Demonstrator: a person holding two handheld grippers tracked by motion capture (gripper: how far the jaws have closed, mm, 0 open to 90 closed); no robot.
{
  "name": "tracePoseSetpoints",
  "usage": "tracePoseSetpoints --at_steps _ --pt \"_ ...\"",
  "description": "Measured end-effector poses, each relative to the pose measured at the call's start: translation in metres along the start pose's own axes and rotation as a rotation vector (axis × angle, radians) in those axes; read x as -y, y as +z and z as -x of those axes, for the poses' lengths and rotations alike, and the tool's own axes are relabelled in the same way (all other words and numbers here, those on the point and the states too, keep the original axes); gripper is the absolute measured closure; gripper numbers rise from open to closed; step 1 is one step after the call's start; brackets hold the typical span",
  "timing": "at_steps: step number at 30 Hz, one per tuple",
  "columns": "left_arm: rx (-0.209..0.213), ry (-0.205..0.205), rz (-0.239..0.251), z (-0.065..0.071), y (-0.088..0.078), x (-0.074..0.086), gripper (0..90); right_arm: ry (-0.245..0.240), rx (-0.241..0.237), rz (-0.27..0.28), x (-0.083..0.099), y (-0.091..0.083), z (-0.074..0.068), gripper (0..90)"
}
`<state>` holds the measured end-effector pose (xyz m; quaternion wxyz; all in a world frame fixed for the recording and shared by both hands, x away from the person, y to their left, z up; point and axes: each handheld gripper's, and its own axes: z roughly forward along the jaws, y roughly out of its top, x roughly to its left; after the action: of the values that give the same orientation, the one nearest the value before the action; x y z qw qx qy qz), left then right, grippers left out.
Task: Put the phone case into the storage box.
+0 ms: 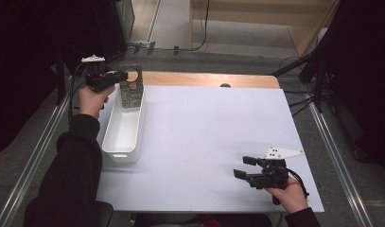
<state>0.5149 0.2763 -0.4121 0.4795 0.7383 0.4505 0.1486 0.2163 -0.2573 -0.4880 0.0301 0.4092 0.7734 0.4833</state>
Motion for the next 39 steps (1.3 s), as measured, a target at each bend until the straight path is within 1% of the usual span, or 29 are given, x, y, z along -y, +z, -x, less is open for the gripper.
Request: tracePoseSetpoints --at_steps 2,3,4,10,13,15,16,18,20,21,23,24,25,28,30,31,34,37,39 --pt "-0.008 0.011 -0.011 0.0 0.002 0.001 72.2 0.002 0.0 0.001 0.0 0.0 0.0 26.5" --pt "-0.008 0.011 -0.011 0.0 0.002 0.001 72.2 0.002 0.0 0.001 0.0 0.0 0.0 26.5" --pt "-0.008 0.019 -0.008 -0.001 0.002 0.002 72.1 0.0 0.001 0.0 0.0 0.0 0.0 26.4" --pt "-0.009 0.002 -0.007 -0.002 0.005 0.004 71.7 -0.006 0.001 -0.001 0.0 0.001 0.0 26.5" --pt "-0.014 0.006 -0.01 -0.002 0.007 0.005 70.7 -0.001 0.0 -0.003 0.0 0.001 0.0 26.4" --pt "-0.019 0.001 -0.013 -0.002 0.008 0.006 70.4 -0.002 0.002 -0.004 0.0 0.001 0.0 26.5" --pt "-0.009 -0.006 -0.009 -0.002 0.009 0.006 68.9 -0.002 0.001 -0.003 0.0 0.001 0.0 26.4" --pt "-0.007 -0.007 -0.006 -0.002 0.009 0.006 64.5 -0.002 0.001 -0.003 0.0 0.001 0.0 26.4" --pt "-0.007 -0.004 -0.004 -0.001 0.01 0.006 63.5 0.0 0.002 -0.004 0.0 0.001 0.0 26.4" --pt "-0.007 -0.003 -0.004 -0.001 0.01 0.006 58.2 -0.001 0.003 -0.005 0.0 0.001 0.0 26.4" --pt "-0.009 -0.002 -0.007 -0.002 0.01 0.006 52.2 0.0 0.002 -0.004 0.0 0.001 0.0 26.5" --pt "-0.003 -0.003 -0.008 -0.003 0.011 0.006 46.1 -0.001 0.002 -0.003 0.0 0.001 0.0 26.5" --pt "0.028 -0.038 -0.025 -0.005 0.012 0.008 41.3 -0.001 0.002 -0.003 0.0 0.001 0.0 26.4" --pt "0.019 -0.047 -0.037 -0.007 0.011 0.008 39.8 -0.003 0.002 -0.005 0.0 0.001 0.0 26.4" --pt "0.02 -0.052 -0.042 -0.009 0.011 0.008 35.3 0.0 0.001 -0.006 0.001 0.001 0.0 26.4" --pt "0.013 -0.049 -0.044 -0.009 0.01 0.008 35.1 0.0 0.001 -0.007 0.001 0.001 0.0 26.4" --pt "0.013 -0.053 -0.04 -0.01 0.009 0.008 31.9 0.0 0.003 -0.004 0.001 0.001 0.001 26.4" --pt "0.011 -0.056 -0.03 -0.009 0.007 0.007 31.9 0.001 0.002 -0.007 0.001 0.001 0.0 26.5" --pt "0.011 -0.053 -0.038 -0.009 0.006 0.006 31.8 0.001 0.002 -0.008 0.001 0.001 0.0 26.4"
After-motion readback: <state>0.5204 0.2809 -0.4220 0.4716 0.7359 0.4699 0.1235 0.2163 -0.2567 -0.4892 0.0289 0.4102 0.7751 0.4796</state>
